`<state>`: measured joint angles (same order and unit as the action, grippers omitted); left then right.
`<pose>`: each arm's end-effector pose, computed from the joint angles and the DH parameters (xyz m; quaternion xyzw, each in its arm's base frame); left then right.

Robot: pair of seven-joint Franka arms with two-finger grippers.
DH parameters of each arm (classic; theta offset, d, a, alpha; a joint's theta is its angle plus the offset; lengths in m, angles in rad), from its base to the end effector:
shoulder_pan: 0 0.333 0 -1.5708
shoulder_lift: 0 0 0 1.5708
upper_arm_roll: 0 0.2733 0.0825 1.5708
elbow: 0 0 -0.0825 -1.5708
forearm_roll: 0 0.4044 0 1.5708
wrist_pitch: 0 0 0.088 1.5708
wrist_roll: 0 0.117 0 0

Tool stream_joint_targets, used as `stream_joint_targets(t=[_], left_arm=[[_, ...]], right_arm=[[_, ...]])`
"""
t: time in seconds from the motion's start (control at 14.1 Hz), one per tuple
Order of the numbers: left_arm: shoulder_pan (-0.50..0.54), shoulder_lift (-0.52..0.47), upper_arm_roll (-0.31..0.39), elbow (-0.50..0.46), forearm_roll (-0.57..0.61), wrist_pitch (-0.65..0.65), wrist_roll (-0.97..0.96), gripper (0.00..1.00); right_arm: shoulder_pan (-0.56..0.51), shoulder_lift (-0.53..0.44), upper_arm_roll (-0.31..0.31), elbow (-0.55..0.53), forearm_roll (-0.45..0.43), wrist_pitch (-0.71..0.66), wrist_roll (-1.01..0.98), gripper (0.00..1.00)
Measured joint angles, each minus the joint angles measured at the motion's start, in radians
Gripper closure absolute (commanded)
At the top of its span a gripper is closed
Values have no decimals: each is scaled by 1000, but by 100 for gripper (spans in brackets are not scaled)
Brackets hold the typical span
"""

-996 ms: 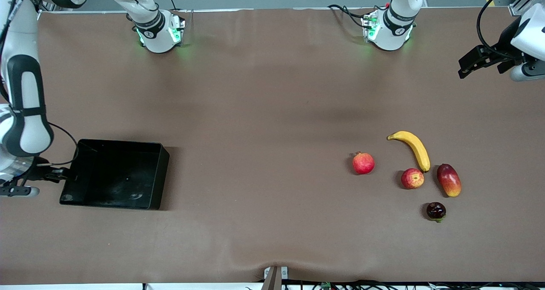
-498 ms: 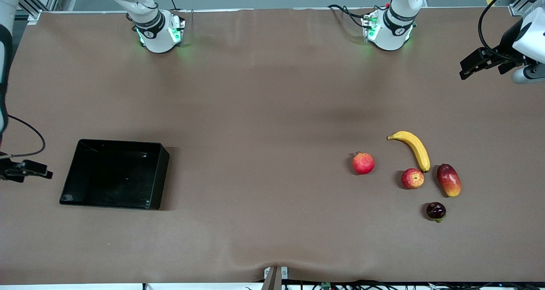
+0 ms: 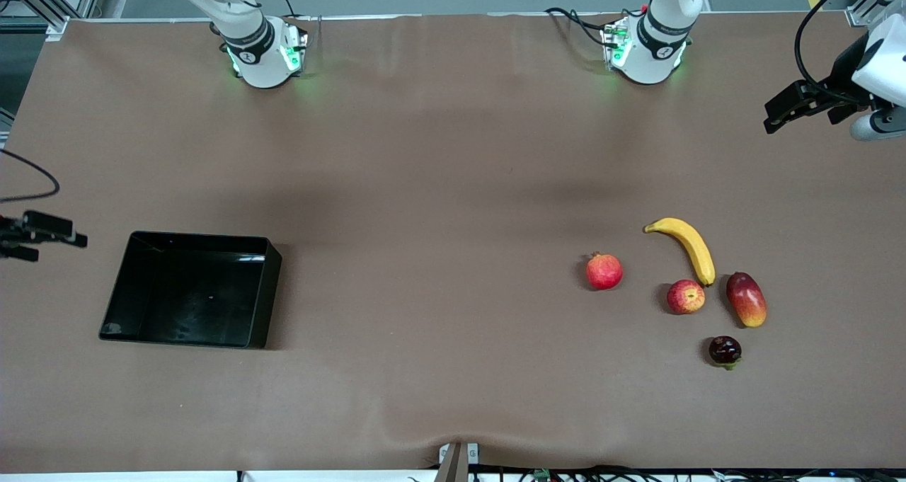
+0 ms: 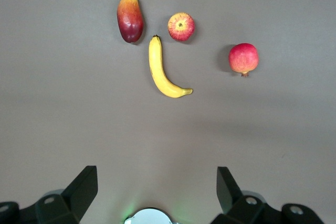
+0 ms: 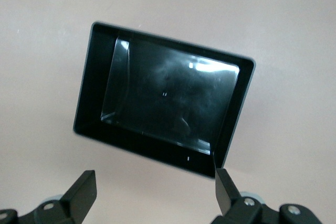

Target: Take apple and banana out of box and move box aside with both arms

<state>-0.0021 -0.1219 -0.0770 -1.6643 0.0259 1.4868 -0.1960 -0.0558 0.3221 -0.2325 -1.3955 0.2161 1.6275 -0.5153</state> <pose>0.5304 -0.0409 0.5864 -0.9977 -0.0595 0.0253 0.0213 0.6377 -0.1457 0.4699 -0.9909 -0.1067 0.0098 0.0811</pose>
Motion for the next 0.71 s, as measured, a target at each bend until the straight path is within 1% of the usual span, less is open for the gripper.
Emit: stream_joint_targets(t=[0.14, 0.43, 0.71], left_arm=[[0, 1, 0, 0, 0, 0, -1, 0], [0, 3, 0, -1, 0, 0, -1, 0], [0, 3, 0, -1, 0, -1, -1, 0]], right_arm=[[21, -41, 2, 0, -37, -43, 23, 0], [87, -103, 4, -1, -82, -114, 118, 0], [112, -193, 20, -15, -92, -169, 224, 0]])
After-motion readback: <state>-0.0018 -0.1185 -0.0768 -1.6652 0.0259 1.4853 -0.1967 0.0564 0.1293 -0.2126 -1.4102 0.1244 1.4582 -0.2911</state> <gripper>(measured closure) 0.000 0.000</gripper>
